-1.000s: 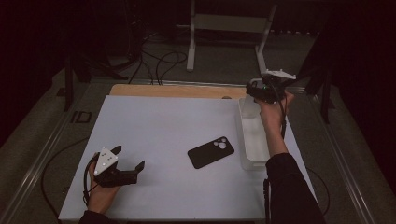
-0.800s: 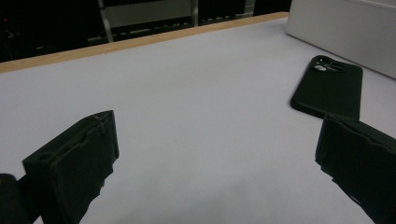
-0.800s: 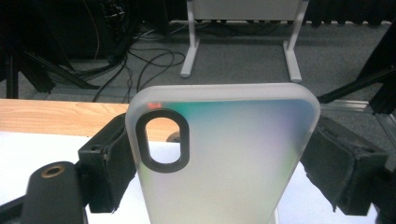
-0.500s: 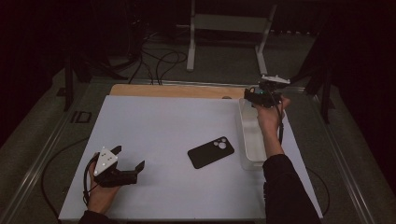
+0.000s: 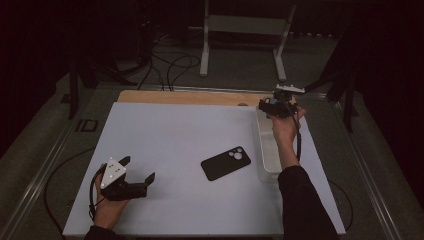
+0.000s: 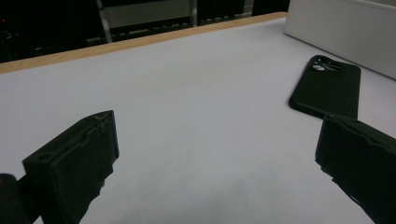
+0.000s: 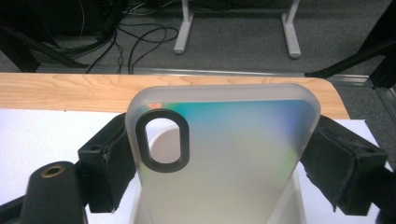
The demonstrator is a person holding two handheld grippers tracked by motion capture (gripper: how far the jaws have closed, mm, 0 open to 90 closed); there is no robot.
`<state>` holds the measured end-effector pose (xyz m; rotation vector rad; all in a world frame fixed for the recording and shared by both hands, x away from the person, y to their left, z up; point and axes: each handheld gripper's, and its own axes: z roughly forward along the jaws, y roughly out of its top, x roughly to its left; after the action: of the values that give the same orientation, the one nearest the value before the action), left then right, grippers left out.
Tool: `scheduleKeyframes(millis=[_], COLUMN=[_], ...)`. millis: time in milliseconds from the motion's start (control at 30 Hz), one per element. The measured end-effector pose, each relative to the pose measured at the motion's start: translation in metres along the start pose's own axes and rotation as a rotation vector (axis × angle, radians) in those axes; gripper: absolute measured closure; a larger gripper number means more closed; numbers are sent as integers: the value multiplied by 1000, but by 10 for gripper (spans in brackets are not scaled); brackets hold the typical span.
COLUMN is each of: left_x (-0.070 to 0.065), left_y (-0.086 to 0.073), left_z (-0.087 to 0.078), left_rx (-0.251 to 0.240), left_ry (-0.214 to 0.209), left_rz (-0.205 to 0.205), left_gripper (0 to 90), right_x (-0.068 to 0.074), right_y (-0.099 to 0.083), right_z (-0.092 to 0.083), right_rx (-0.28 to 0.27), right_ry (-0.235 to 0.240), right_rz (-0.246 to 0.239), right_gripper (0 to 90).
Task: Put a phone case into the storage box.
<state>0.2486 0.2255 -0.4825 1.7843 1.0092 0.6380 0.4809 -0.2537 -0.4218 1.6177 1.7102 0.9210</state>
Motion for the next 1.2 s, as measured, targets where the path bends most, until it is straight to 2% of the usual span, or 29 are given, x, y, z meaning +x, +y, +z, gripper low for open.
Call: scheduleKeyframes(millis=[533,667,833,967,1000,1200], left_x=[0,0,0,-1,-1,-1], left_y=[0,-1,-1,-1,-1,-1], left_z=[0,0,0,0,1,1], left_rx=[-1,0,1,1,3,5], left_ry=[-4,-5,-5,-6,-7,-8], left_rz=[-2,-2,-2,-3,-1,-1], left_gripper=[2,2,3,3,2,3], right_x=[2,2,0,0,0,-3], right_y=[-9,-9,-8,-9,-9,-6], right_z=[18,19,21,23,23,19], right_rx=[53,47,41,56,51,25], right_ry=[-32,-33,-38,-25,-37,-17], right_rz=[-17,-12,22,17,22,41], right_gripper=[167,166,163,113,97,94])
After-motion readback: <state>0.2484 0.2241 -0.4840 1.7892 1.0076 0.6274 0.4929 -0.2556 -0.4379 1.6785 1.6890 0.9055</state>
